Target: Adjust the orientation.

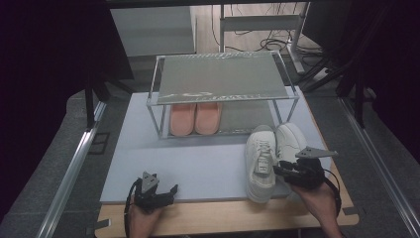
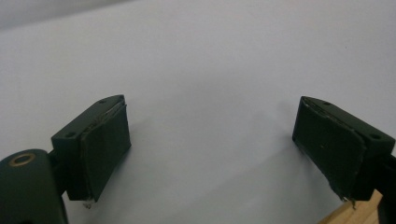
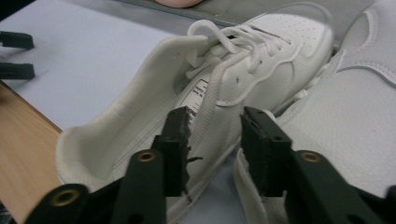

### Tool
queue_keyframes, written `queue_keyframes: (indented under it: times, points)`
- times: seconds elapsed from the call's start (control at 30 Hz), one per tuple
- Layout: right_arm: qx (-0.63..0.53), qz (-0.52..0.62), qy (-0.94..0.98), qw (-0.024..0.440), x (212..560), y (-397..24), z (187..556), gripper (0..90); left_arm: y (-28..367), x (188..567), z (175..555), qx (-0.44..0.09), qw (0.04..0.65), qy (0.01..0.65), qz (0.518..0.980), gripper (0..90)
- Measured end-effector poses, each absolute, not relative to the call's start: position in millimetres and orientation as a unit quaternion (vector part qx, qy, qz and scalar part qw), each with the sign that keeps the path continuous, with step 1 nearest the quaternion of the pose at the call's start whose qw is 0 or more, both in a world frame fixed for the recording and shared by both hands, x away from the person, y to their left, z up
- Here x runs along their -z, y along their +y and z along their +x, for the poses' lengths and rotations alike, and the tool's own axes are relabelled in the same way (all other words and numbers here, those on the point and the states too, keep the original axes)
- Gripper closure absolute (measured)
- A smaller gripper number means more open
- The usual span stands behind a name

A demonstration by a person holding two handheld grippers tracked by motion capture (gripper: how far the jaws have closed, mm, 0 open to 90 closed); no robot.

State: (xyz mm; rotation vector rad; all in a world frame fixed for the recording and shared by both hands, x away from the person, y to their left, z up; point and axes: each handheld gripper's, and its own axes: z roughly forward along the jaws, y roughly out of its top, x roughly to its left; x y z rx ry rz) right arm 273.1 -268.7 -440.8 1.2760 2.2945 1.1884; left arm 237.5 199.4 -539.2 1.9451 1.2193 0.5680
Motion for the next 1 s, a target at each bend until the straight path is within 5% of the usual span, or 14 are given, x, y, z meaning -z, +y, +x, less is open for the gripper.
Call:
queue_keyframes:
  times: [0.17, 0.47, 1.0]
  points:
    - [-0.406, 0.445, 0.789, 0.122, 443, -263, 278, 51.7, 199, 539, 237, -0.222, 0.379, 0.477, 0.761, 10.8]
    - [-0.385, 0.453, 0.792, 0.143, 446, -252, 286, 52.4, 199, 539, 237, -0.222, 0.379, 0.477, 0.761, 10.8]
    - [-0.390, 0.469, 0.783, 0.121, 449, -250, 292, 78.8, 199, 539, 237, -0.222, 0.379, 0.477, 0.761, 10.8]
